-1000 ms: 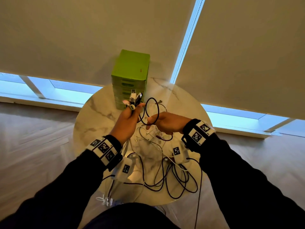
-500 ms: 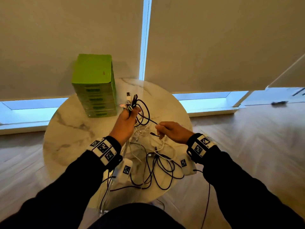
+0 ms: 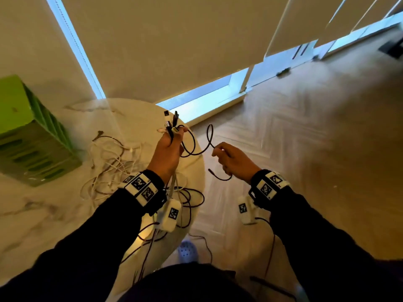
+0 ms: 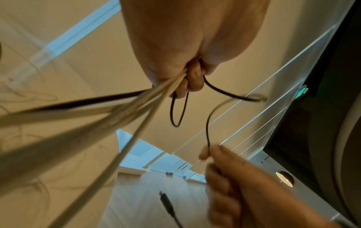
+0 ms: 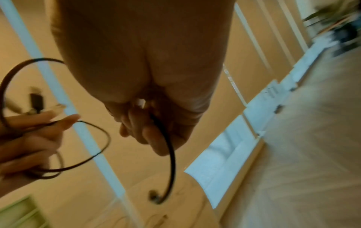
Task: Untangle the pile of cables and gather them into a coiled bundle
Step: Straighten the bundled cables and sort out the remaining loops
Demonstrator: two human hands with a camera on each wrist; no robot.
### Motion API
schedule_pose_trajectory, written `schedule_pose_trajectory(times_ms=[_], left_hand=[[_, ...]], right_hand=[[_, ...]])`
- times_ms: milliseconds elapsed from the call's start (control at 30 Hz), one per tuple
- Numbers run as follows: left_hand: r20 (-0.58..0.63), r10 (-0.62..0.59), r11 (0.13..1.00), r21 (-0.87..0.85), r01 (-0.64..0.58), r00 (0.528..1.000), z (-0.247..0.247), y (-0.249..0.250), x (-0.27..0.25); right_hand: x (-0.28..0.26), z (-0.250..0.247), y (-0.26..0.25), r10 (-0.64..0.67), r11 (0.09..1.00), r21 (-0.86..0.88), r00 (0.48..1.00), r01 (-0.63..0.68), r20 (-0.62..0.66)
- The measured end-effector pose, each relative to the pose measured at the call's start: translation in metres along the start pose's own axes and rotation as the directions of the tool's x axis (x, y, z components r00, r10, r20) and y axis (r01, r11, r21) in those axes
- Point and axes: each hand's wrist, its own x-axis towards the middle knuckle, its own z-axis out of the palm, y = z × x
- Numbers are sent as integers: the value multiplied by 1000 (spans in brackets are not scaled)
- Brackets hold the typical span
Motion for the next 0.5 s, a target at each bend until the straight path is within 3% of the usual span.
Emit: schedule_pose_trajectory(times_ms=[100,200,300,367,400,467,500], left_hand=[[27,-26,996,-88,29,999,15,-2,6],[84,-15,995,-101,24,996,33,-7,7],[162,13,999,-46,-5,987,51,-14,3],[196,7,1000,12,-9,981,64,-21,-2],[203,1,999,35,-8,979,69,-25,-4],[209,-11,997,73,-4,978,78,-31,-5],[214,-15,996,86,-3,977,81,-33,-5]], right_hand=[[-20,-19,48,147,985,-87,987,-152,-62],[-39,-19,89,312,946,-98,950,-309,10],[-54,-12,113,429,858,-296,903,-419,-35],[-60,-8,109,307,898,-294,944,-328,-117],[-62,-6,102,181,941,-266,975,-210,-128],[-63,-3,85,-10,985,-174,998,-1,-62],[-62,-1,75,-30,994,-103,1000,31,10]])
